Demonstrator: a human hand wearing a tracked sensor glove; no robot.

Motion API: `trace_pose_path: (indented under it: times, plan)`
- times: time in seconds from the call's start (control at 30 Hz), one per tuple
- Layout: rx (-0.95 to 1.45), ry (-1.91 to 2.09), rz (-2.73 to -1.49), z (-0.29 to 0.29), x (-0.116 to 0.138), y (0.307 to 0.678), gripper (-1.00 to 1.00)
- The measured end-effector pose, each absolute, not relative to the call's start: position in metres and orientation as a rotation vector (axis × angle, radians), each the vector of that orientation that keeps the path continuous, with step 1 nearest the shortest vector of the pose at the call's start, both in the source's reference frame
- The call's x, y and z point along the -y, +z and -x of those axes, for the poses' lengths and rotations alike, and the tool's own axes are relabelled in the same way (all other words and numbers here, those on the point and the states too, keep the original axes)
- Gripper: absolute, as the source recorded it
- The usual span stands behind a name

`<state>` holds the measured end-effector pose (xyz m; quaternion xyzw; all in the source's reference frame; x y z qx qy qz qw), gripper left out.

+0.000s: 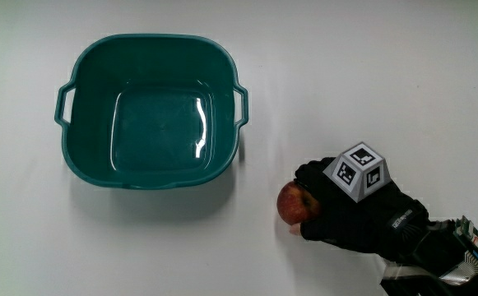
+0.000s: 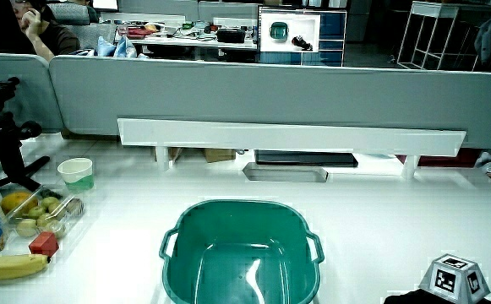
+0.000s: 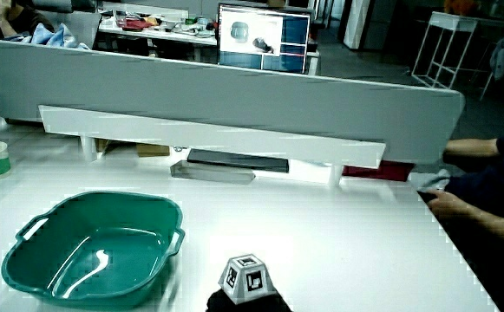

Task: Pick apple from desk

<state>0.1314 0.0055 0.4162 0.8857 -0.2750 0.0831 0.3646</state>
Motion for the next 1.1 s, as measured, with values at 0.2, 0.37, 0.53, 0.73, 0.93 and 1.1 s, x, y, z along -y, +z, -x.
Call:
trace_pose_path:
  times: [0.2,0.37,0.53,0.73,0.93,1.1]
  plan:
    - [0.736,0.210,-2.319,-0.125,0.002,0.399,1.00]
    - [0.768,0.213,-2.365,-0.119,0.010,0.383,1.00]
    - [0.791,0.231,-2.390,-0.107,0.020,0.365,1.00]
    - [0.817,0.254,-2.423,-0.091,0.035,0.351,1.00]
    - [0.831,0.284,-2.452,-0.078,0.051,0.343,1.00]
    - [0.859,0.332,-2.427,-0.063,0.062,0.333,1.00]
